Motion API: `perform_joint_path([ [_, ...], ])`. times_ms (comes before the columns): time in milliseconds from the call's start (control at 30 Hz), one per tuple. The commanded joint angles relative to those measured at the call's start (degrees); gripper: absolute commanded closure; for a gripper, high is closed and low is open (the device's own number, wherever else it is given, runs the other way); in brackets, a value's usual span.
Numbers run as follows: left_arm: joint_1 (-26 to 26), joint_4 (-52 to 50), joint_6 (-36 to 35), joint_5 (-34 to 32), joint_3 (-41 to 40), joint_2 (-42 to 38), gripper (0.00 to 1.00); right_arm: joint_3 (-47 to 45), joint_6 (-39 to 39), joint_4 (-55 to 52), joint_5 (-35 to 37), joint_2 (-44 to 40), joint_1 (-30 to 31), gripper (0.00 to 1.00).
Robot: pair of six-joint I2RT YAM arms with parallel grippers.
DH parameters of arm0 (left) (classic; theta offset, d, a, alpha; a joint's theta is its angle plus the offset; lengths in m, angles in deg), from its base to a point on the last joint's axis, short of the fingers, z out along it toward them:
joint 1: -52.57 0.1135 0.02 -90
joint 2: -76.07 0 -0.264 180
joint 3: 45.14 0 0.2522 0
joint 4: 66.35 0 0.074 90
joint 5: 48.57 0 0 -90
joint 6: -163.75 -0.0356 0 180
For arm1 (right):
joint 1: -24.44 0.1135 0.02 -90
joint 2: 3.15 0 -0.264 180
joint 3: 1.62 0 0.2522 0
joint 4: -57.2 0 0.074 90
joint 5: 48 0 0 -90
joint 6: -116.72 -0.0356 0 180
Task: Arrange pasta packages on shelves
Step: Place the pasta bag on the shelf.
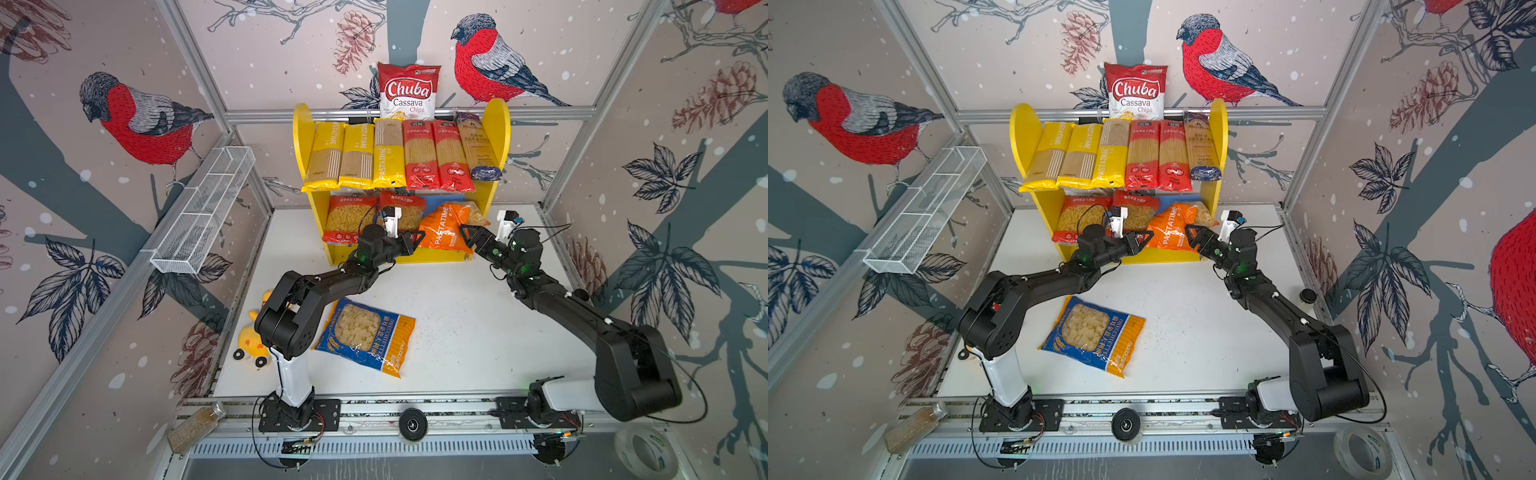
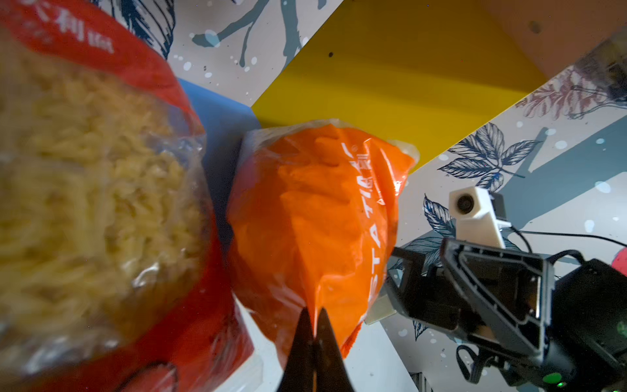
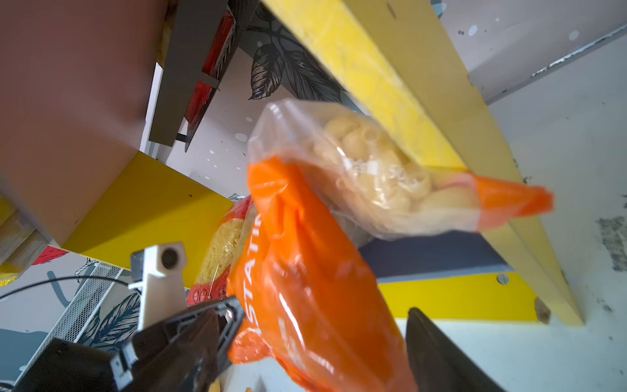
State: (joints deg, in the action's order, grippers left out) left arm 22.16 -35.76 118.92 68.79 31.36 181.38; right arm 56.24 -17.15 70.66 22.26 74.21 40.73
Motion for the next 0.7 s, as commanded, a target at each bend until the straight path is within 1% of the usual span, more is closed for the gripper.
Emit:
perform_joint_path([
  [0,-0.95,6.32,1.07,1.55,0.9,-0.99,1.0,-2.07,-1.68,-2.94,3.03,-3.21,0.53,0.07],
  [33,-1.2,6.35,1.23,1.61,0.9,-0.99,1.0,-3.43,-3.08,-3.2,3.79,-4.26,0.59,0.05],
  [133,-1.81,6.99,2.33,1.89,0.65,-0.9,1.0,-7.7,-8.27,-0.47,2.25,-5.29,0.56,0.01],
  [200,-2.31,7.57,3.14,2.22,0.46,-1.14,1.0,-10.41,-12.13,4.2,0.06,-7.19,1.06,0.0],
  [300,-3.19,6.87,3.09,2.11,0.14,-2.07,1.0,-15.38,-18.92,15.14,0.01,-6.96,2.79,0.0],
  [367,-3.74,6.62,3.26,2.19,-0.28,-2.76,1.0,-17.68,-23.24,23.31,-0.11,-5.83,3.67,0.0],
  [500,-4.9,6.69,3.6,1.83,-1.84,-4.02,1.0,-17.75,-27.35,32.2,0.65,-1.25,5.65,0.0],
  [667,-5.87,7.67,4.76,1.91,-3.16,-4.99,1.0,-17.38,-33.05,43.64,2.45,5.22,6.7,0.0],
])
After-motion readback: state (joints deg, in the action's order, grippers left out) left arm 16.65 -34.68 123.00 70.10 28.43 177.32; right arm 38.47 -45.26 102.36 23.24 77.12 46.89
